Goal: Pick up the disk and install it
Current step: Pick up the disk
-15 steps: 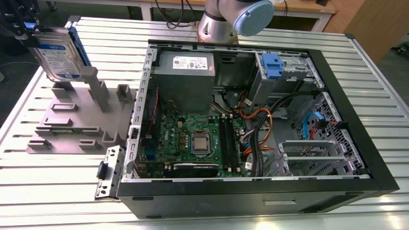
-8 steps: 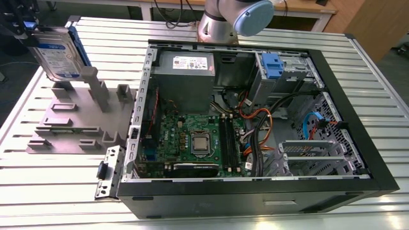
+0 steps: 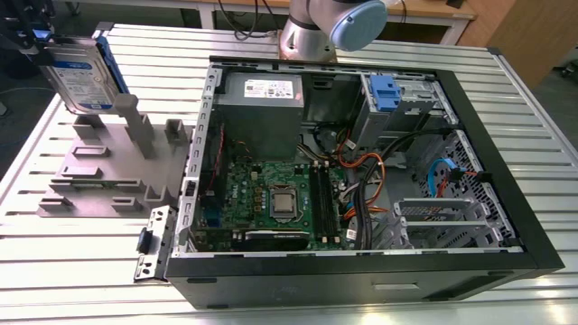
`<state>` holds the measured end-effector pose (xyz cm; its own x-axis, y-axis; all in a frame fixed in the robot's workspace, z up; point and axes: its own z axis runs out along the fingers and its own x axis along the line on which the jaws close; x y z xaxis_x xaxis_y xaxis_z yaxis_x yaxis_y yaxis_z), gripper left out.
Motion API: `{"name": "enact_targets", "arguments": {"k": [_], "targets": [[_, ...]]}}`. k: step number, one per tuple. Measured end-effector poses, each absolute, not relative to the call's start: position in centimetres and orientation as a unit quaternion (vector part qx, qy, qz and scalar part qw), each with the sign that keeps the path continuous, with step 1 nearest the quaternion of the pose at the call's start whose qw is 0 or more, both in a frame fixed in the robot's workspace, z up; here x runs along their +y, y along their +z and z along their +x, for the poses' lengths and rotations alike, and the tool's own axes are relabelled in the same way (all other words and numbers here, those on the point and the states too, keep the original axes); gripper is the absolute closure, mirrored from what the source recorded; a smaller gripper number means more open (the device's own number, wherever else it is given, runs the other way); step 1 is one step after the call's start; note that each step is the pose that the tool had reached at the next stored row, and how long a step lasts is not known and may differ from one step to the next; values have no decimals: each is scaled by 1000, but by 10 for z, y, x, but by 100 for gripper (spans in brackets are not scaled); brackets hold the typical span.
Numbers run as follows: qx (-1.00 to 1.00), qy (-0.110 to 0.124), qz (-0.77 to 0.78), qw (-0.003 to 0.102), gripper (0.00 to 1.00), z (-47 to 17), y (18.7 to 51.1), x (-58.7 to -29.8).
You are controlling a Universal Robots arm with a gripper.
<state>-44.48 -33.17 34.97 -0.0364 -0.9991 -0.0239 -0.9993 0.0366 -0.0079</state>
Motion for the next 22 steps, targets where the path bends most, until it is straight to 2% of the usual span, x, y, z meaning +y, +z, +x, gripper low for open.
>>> {"name": "enact_targets", "arguments": {"k": [22], "targets": [[720, 6, -694, 11, 64, -445, 357, -332]]}}
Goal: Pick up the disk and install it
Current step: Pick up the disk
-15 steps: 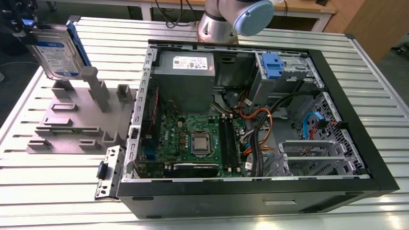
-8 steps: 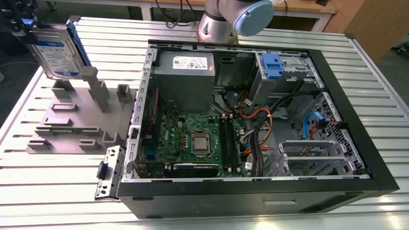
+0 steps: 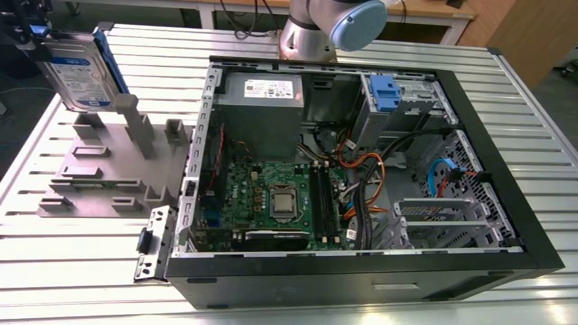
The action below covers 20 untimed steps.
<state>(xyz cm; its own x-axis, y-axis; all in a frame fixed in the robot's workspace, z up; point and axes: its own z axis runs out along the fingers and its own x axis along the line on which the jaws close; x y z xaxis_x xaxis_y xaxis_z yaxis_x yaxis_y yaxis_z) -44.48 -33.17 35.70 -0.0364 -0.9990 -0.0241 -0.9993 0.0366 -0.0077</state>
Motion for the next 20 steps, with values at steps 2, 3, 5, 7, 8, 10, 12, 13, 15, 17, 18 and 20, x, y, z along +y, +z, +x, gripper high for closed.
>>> {"name": "enact_targets", "arguments": {"k": [2, 3, 5, 7, 8, 10, 12, 13, 15, 17, 18, 20], "targets": [[720, 6, -694, 11, 64, -445, 358, -332], [720, 6, -694, 11, 64, -445, 359, -332], [720, 6, -694, 11, 64, -445, 361, -332], [720, 6, -694, 11, 64, -445, 363, -332], [720, 6, -694, 11, 64, -445, 364, -332], [720, 6, -694, 11, 64, -445, 365, -332], [720, 6, -694, 11, 64, -445, 366, -332], [720, 6, -694, 11, 64, -445, 367, -332], [720, 6, -694, 11, 64, -445, 368, -332], [720, 5, -694, 12, 64, -445, 369, -332], [720, 6, -694, 11, 64, -445, 369, -332], [720, 6, -694, 12, 64, -445, 369, -332]]}}
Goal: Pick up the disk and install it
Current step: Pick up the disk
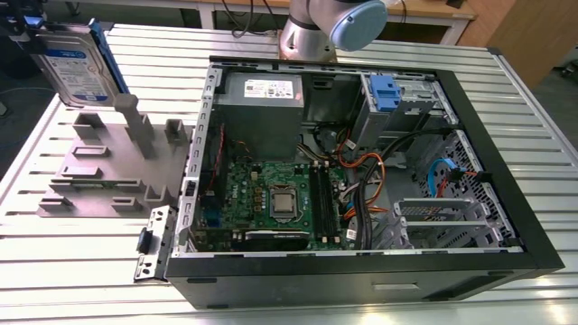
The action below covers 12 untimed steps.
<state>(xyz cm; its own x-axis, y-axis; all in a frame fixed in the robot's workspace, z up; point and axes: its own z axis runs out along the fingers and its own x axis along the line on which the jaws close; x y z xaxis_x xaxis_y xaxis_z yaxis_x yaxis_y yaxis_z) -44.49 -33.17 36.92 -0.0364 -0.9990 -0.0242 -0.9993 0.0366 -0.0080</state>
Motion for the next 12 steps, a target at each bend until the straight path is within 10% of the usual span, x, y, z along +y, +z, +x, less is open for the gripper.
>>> {"name": "enact_targets", "arguments": {"k": [12], "targets": [[720, 6, -694, 12, 64, -445, 373, -332]]}}
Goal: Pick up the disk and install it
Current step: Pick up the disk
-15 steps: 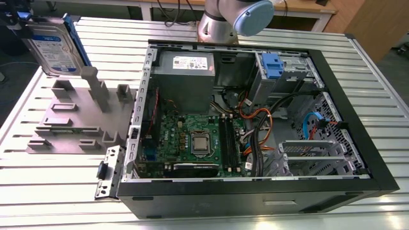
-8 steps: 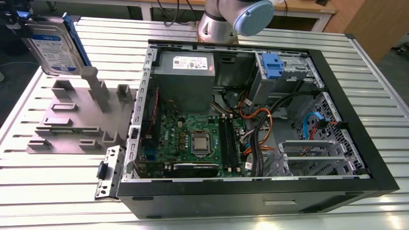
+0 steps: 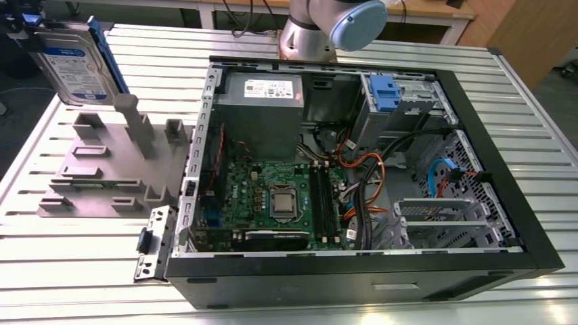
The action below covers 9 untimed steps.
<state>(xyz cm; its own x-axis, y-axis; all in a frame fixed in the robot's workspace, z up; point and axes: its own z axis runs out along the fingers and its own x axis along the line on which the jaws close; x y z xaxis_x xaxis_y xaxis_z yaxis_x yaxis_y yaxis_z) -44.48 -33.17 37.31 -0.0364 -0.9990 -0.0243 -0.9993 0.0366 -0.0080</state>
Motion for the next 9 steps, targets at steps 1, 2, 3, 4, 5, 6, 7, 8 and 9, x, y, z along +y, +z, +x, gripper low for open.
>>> {"name": "enact_targets", "arguments": {"k": [1, 2, 3, 4, 5, 6, 7, 8, 9], "targets": [[720, 6, -694, 11, 64, -445, 374, -332], [720, 6, -694, 11, 64, -445, 374, -332], [720, 6, -694, 11, 64, -445, 374, -332], [720, 6, -694, 11, 64, -445, 375, -332], [720, 6, -694, 11, 64, -445, 375, -332], [720, 6, -694, 12, 64, -445, 375, -332], [720, 6, -694, 11, 64, -445, 376, -332], [720, 6, -694, 11, 64, -445, 376, -332], [720, 6, -694, 11, 64, -445, 376, -332]]}}
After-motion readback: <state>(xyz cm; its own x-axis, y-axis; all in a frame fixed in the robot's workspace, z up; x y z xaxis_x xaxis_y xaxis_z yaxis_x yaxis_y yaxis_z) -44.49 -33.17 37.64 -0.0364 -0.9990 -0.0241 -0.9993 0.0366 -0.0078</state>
